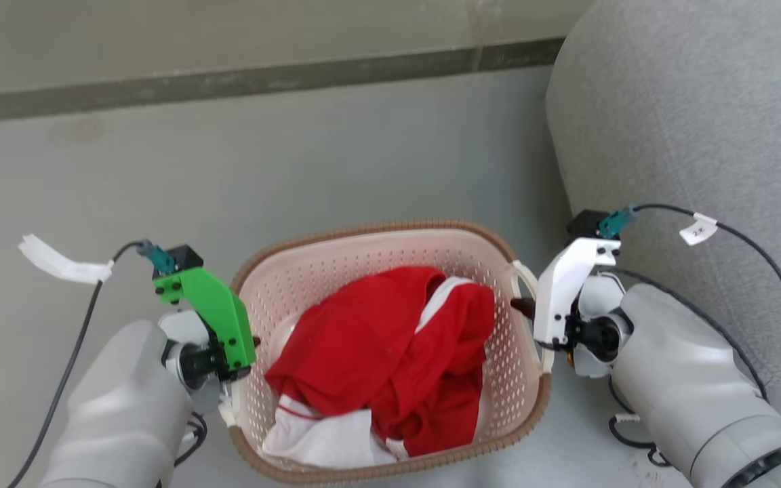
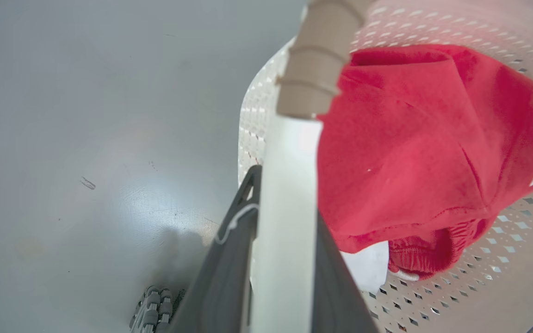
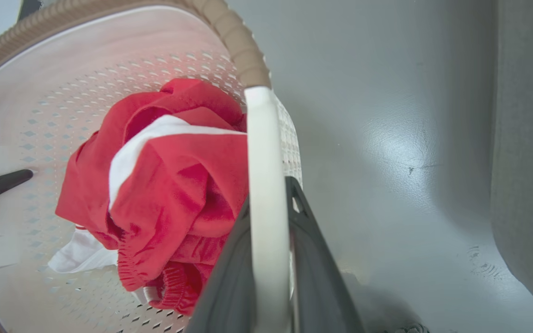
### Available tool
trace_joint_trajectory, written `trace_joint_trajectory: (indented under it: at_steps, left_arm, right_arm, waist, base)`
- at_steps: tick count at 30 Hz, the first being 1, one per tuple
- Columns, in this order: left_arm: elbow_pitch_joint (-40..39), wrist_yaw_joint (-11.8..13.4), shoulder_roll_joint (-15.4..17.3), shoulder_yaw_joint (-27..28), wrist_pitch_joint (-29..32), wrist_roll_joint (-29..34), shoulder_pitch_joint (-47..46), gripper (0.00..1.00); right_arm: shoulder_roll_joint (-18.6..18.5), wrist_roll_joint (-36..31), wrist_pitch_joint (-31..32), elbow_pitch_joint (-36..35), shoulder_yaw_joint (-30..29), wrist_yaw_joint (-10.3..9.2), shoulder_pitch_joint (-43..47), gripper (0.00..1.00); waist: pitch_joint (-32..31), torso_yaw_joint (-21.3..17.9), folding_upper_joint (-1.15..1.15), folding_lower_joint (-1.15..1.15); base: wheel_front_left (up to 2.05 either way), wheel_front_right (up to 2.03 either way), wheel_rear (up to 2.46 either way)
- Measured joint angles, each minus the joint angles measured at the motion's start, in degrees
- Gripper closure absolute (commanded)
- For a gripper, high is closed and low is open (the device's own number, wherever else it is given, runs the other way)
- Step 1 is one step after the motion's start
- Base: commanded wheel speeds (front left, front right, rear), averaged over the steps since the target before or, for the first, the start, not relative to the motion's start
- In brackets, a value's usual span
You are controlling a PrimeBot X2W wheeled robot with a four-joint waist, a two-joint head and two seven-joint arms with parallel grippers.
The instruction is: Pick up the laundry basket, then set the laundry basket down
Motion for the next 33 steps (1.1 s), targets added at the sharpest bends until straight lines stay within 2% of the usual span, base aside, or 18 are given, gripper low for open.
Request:
trace_joint_trajectory:
  at_steps: [19, 33]
  left_arm:
    - [2.13, 0.0, -0.43, -0.85, 2.67, -3.01, 5.0, 1.0]
    - [2.3, 0.0, -0.44, -1.14, 3.15, -3.89, 5.26, 1.0]
  right_arm:
    - [0.59, 0.88, 1.56, 2.23, 1.85, 0.07, 4.1, 1.0]
    - [0.52, 1.56, 1.58, 2.36, 2.79, 0.07, 4.1, 1.0]
  waist:
    - [-8.14, -0.53, 0.0, 0.0]
    - [-9.31, -0.14, 0.0, 0.0]
  base:
    - [0.0, 0.0, 0.0]
    - [0.0, 0.0, 0.0]
